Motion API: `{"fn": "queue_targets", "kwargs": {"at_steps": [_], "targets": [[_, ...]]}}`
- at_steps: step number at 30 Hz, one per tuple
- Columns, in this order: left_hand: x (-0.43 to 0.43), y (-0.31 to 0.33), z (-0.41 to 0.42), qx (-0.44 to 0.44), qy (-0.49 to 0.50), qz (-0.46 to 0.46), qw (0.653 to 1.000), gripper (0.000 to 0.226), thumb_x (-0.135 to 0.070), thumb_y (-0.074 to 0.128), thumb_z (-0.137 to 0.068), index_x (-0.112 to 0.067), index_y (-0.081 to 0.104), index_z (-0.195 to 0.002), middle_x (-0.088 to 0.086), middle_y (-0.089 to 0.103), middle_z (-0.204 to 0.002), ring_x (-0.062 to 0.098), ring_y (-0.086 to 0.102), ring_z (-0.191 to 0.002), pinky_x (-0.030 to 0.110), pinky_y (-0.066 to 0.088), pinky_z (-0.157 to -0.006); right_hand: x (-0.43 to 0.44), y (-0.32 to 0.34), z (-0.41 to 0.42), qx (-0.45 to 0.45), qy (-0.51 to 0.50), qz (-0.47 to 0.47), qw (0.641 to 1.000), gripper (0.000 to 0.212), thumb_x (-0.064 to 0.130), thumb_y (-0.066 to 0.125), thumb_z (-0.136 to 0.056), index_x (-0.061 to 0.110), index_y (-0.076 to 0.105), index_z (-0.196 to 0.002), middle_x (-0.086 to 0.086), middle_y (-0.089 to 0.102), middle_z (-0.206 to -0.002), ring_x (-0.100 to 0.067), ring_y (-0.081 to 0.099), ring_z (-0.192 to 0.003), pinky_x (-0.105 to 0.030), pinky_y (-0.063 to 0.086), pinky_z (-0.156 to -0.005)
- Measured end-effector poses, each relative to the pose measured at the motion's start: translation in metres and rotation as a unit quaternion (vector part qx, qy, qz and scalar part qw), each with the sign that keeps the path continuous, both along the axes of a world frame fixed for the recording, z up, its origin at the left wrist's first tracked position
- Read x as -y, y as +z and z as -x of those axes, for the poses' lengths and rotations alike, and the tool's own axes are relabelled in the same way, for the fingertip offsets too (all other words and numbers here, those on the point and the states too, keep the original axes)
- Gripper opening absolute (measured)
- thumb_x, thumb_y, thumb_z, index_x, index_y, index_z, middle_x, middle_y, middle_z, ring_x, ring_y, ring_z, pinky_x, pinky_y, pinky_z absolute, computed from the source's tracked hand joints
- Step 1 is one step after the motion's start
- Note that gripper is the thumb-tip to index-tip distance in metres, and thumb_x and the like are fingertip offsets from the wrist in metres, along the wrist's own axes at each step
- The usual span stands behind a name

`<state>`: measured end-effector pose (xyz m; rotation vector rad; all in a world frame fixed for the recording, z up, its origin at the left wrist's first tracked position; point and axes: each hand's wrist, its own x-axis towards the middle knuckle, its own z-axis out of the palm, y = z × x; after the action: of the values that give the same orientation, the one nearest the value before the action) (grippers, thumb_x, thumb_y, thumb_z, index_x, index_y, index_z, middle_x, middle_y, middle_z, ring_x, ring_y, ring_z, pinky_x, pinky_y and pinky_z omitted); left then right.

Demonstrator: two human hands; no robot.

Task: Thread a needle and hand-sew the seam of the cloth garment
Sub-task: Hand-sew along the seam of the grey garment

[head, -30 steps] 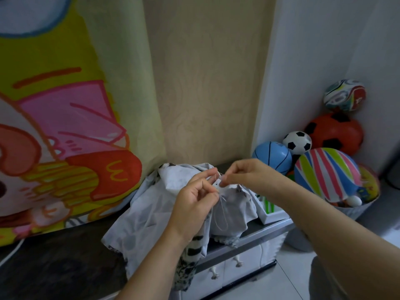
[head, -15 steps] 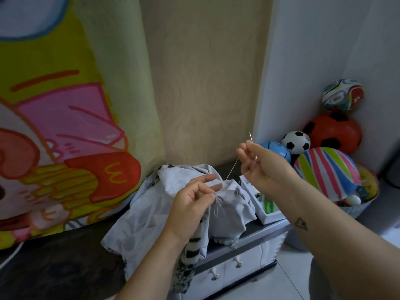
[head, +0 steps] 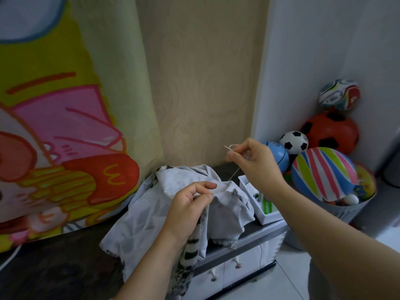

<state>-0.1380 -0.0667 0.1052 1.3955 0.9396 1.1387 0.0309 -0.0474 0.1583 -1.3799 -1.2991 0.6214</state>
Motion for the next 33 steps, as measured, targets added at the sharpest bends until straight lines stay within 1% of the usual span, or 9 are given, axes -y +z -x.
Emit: {"fn": "queue_targets", "kwargs": {"at_steps": [4,6,8,11,20,24,27,31,33], "targets": [[-0.002,0.001,0.002,-0.027,0.027,0.019,0.999,0.02,-0.006,0.06,-0.089,-0.014,0.066,-0.071,-0.013,0.071,-0.098,0.0,0.063,-0.088,0.013,0.043,-0.078,0.011,0.004,0.0,0.006,0.137,0.104,0.985,0.015,0.02,0.072,-0.081,0.009,0.061,-0.08,-0.002,0.073,-0.084,-0.02,0.069,-0.087,-0.028,0.054,-0.082],[-0.004,0.002,0.004,-0.032,0.038,0.026,0.998,0.018,-0.009,0.061,-0.089,-0.016,0.068,-0.074,-0.013,0.072,-0.094,-0.001,0.064,-0.092,0.015,0.044,-0.081,0.018,0.004,-0.003,-0.014,0.234,0.155,0.96,0.014,0.014,0.071,-0.081,0.006,0.059,-0.079,-0.004,0.073,-0.084,-0.018,0.07,-0.09,-0.023,0.055,-0.081],[-0.006,0.002,0.007,-0.042,0.042,0.027,0.998,0.017,-0.013,0.063,-0.089,-0.019,0.07,-0.075,-0.013,0.072,-0.087,0.003,0.064,-0.089,0.017,0.045,-0.081,0.021,0.001,-0.005,0.021,0.269,0.188,0.944,0.011,0.01,0.07,-0.081,0.005,0.061,-0.078,-0.003,0.07,-0.079,-0.007,0.068,-0.077,-0.015,0.053,-0.072],[-0.008,0.0,0.011,-0.101,0.023,0.017,0.994,0.013,-0.018,0.065,-0.089,-0.023,0.071,-0.078,-0.014,0.069,-0.074,0.001,0.061,-0.076,0.015,0.046,-0.075,0.019,-0.005,-0.01,0.095,0.244,0.198,0.945,0.014,0.013,0.074,-0.078,0.004,0.063,-0.08,-0.003,0.07,-0.075,-0.005,0.064,-0.067,-0.017,0.054,-0.071],[-0.012,-0.002,0.01,-0.189,-0.018,-0.02,0.982,0.012,-0.017,0.073,-0.083,-0.024,0.072,-0.074,-0.001,0.073,-0.079,0.012,0.065,-0.077,0.029,0.053,-0.08,0.019,-0.002,-0.031,0.18,0.244,0.207,0.93,0.009,0.017,0.075,-0.077,0.015,0.066,-0.075,0.005,0.071,-0.075,0.001,0.063,-0.066,-0.009,0.047,-0.063],[-0.01,-0.002,0.007,-0.197,-0.029,-0.03,0.98,0.012,-0.017,0.072,-0.083,-0.026,0.071,-0.074,-0.006,0.071,-0.076,0.006,0.064,-0.075,0.022,0.051,-0.075,0.016,-0.001,-0.037,0.216,0.245,0.231,0.917,0.004,0.026,0.07,-0.081,0.023,0.069,-0.078,0.01,0.071,-0.079,0.001,0.065,-0.073,-0.009,0.049,-0.067],[-0.011,-0.004,0.007,-0.191,-0.031,-0.034,0.981,0.014,-0.017,0.072,-0.083,-0.027,0.07,-0.074,-0.01,0.071,-0.073,0.003,0.063,-0.073,0.019,0.05,-0.072,0.01,0.0,-0.038,0.274,0.211,0.189,0.919,0.006,0.028,0.066,-0.085,0.03,0.071,-0.082,0.012,0.07,-0.083,0.003,0.063,-0.076,-0.012,0.05,-0.074],[-0.012,-0.006,0.007,-0.194,-0.038,-0.037,0.98,0.015,-0.019,0.071,-0.084,-0.03,0.07,-0.073,-0.015,0.07,-0.072,0.003,0.064,-0.074,0.019,0.048,-0.072,0.005,-0.003,-0.03,0.384,0.227,0.159,0.881,0.013,0.028,0.063,-0.088,0.028,0.073,-0.096,0.015,0.06,-0.094,-0.003,0.057,-0.083,-0.016,0.048,-0.079],[-0.013,-0.006,0.006,-0.19,-0.04,-0.036,0.98,0.015,-0.02,0.07,-0.085,-0.03,0.07,-0.074,-0.015,0.07,-0.073,0.004,0.063,-0.075,0.018,0.048,-0.072,0.005,-0.003,-0.027,0.397,0.248,0.163,0.868,0.015,0.025,0.062,-0.089,0.026,0.073,-0.098,0.016,0.059,-0.093,-0.001,0.055,-0.082,-0.015,0.047,-0.079]]}}
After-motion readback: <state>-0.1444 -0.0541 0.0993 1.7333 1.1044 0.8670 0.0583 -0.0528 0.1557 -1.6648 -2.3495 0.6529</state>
